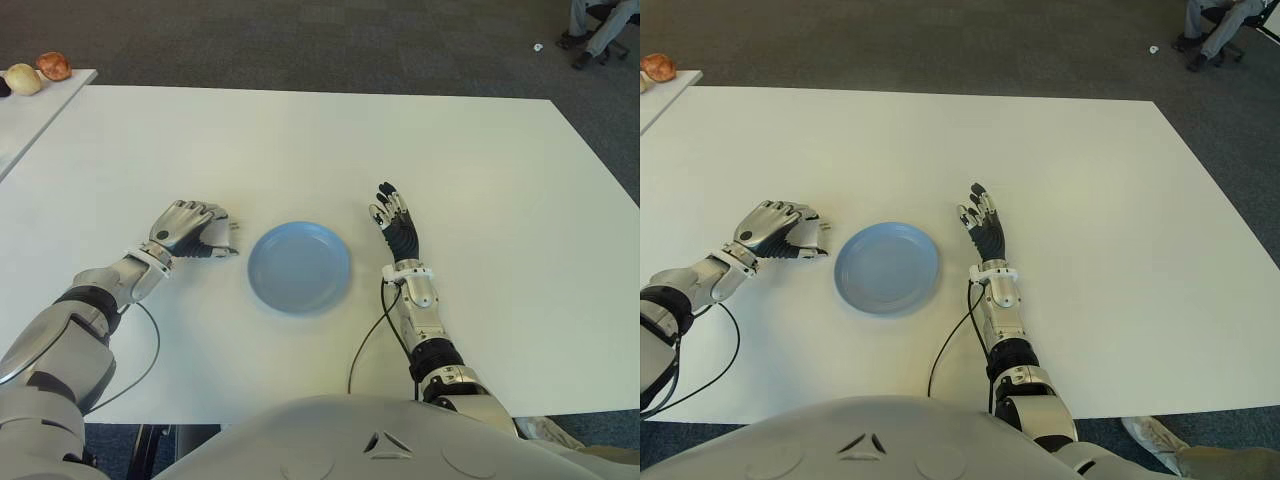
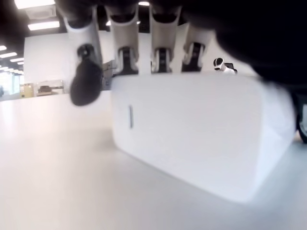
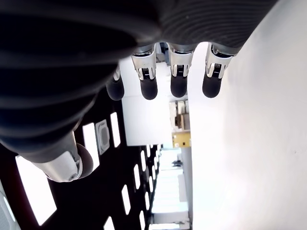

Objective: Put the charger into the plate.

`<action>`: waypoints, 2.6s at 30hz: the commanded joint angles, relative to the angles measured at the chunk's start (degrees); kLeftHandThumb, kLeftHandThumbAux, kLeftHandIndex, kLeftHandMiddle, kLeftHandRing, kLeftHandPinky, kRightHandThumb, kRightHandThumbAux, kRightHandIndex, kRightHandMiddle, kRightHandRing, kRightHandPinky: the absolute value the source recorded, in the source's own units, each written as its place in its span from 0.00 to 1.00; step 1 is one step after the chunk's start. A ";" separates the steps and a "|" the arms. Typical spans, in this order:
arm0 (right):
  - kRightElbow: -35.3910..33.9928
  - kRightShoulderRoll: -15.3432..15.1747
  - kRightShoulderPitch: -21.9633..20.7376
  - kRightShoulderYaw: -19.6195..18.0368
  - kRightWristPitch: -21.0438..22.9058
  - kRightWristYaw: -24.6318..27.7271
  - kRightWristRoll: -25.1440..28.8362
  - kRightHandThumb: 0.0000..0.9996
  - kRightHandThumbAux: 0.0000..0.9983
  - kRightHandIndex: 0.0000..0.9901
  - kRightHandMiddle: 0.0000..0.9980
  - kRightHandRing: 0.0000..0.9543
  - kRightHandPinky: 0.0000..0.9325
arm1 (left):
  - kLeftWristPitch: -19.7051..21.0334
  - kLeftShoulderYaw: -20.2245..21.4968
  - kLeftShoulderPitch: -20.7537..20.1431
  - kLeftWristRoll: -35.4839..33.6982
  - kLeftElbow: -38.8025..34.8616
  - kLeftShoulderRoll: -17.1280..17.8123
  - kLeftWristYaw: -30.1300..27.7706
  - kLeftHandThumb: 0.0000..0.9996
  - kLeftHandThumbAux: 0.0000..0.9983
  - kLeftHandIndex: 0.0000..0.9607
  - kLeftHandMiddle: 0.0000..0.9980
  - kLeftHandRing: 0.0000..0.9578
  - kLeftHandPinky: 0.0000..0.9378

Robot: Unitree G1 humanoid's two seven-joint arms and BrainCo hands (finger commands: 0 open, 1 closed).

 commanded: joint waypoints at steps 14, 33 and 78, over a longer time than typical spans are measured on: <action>-0.04 0.30 3.04 -0.33 2.75 1.29 1.04 0.00 0.55 0.04 0.06 0.04 0.06 | -6.24 -2.32 2.24 1.15 0.95 -0.10 0.67 0.75 0.70 0.46 0.86 0.89 0.90; -1.12 0.53 3.67 -0.34 2.81 1.77 1.00 0.00 0.54 0.04 0.07 0.05 0.07 | -8.60 -0.77 2.27 1.37 -3.70 1.79 2.30 0.75 0.70 0.46 0.88 0.91 0.90; -1.38 1.30 3.41 0.83 3.43 -0.65 0.42 0.00 0.54 0.04 0.06 0.05 0.07 | 2.61 29.72 14.92 -16.33 -62.59 2.67 -42.79 0.75 0.70 0.46 0.89 0.91 0.89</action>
